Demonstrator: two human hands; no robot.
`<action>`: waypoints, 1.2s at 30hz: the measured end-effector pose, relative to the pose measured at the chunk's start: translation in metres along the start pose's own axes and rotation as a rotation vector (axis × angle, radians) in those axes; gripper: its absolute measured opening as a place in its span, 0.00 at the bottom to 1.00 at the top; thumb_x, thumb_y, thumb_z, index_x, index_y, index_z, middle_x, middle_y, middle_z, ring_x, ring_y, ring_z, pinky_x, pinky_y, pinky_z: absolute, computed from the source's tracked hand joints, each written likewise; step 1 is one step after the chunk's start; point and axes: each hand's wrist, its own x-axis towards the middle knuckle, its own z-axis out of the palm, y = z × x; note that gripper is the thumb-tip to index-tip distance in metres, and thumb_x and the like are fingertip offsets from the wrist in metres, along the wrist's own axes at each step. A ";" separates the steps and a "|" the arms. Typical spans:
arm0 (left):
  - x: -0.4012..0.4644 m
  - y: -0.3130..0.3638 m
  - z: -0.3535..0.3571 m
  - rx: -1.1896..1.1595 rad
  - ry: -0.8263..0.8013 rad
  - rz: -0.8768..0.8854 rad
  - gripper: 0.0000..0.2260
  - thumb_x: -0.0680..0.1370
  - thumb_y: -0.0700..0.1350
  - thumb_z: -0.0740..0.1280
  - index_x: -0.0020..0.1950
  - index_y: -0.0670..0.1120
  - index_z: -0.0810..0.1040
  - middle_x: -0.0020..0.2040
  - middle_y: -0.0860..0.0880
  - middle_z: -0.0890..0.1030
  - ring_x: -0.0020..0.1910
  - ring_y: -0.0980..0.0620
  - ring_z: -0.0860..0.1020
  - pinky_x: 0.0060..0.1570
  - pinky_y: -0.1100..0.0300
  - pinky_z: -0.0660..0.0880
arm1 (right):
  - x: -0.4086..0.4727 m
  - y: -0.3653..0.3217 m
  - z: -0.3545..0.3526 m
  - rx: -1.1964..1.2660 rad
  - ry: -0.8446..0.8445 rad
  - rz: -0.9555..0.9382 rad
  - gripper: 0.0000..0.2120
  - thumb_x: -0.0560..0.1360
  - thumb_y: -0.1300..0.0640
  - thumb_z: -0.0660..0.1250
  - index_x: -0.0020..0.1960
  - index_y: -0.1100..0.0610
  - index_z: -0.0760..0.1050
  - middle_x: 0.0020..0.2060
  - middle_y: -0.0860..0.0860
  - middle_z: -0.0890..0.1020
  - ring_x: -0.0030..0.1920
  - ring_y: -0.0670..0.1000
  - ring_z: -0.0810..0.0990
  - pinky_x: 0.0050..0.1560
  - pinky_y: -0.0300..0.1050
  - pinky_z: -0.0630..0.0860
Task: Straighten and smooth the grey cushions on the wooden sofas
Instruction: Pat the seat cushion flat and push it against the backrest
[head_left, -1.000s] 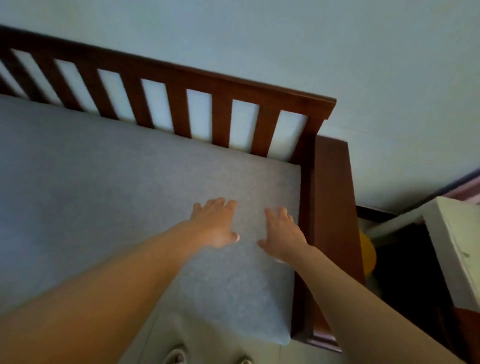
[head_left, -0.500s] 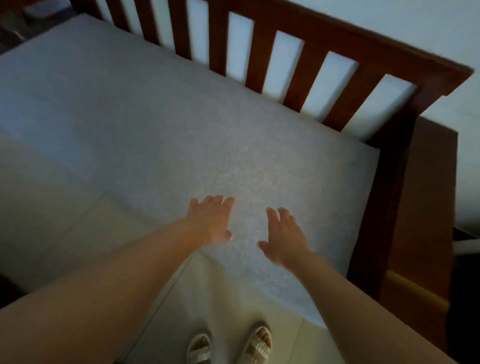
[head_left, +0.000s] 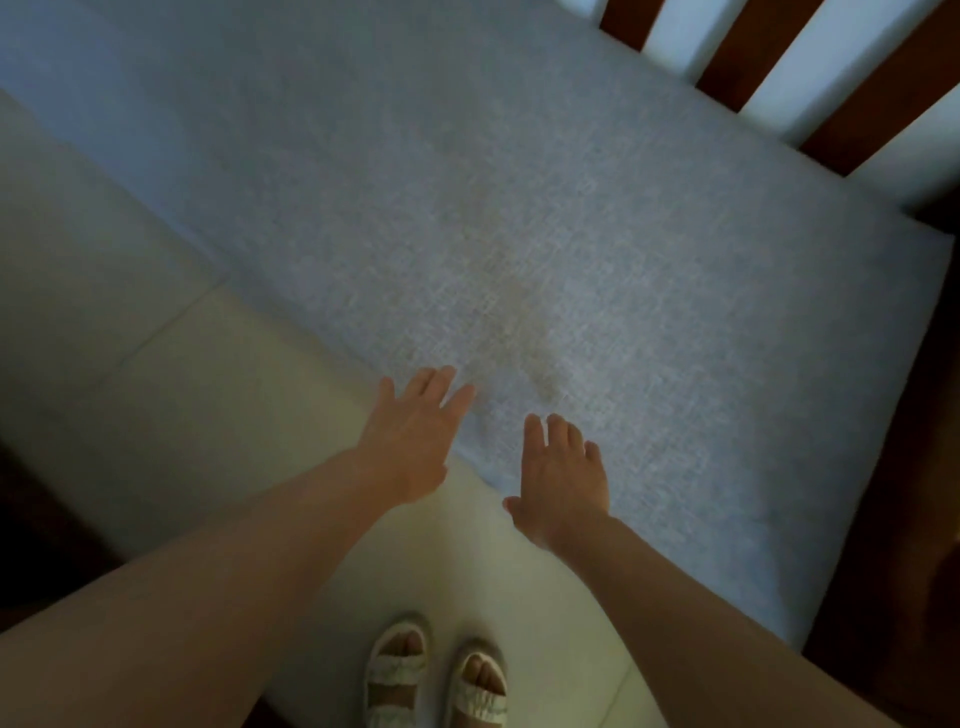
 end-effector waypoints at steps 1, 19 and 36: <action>0.007 -0.001 0.010 0.029 0.018 0.008 0.41 0.77 0.52 0.67 0.78 0.49 0.41 0.78 0.46 0.40 0.77 0.47 0.43 0.72 0.42 0.48 | 0.006 -0.003 0.008 -0.046 0.020 0.001 0.44 0.75 0.41 0.64 0.76 0.60 0.41 0.74 0.60 0.52 0.74 0.60 0.52 0.73 0.55 0.55; 0.090 -0.041 0.083 0.051 0.820 0.550 0.15 0.68 0.32 0.53 0.39 0.42 0.78 0.35 0.46 0.76 0.34 0.47 0.76 0.30 0.59 0.68 | 0.076 -0.033 0.073 -0.370 0.471 0.019 0.13 0.64 0.66 0.51 0.34 0.56 0.72 0.27 0.54 0.72 0.24 0.51 0.72 0.24 0.38 0.60; 0.073 -0.037 0.065 0.399 0.490 0.649 0.05 0.54 0.34 0.64 0.22 0.44 0.74 0.21 0.48 0.72 0.18 0.51 0.72 0.22 0.68 0.58 | 0.060 -0.034 0.041 -0.348 0.185 -0.256 0.07 0.81 0.62 0.47 0.47 0.55 0.60 0.49 0.55 0.80 0.49 0.58 0.80 0.27 0.42 0.54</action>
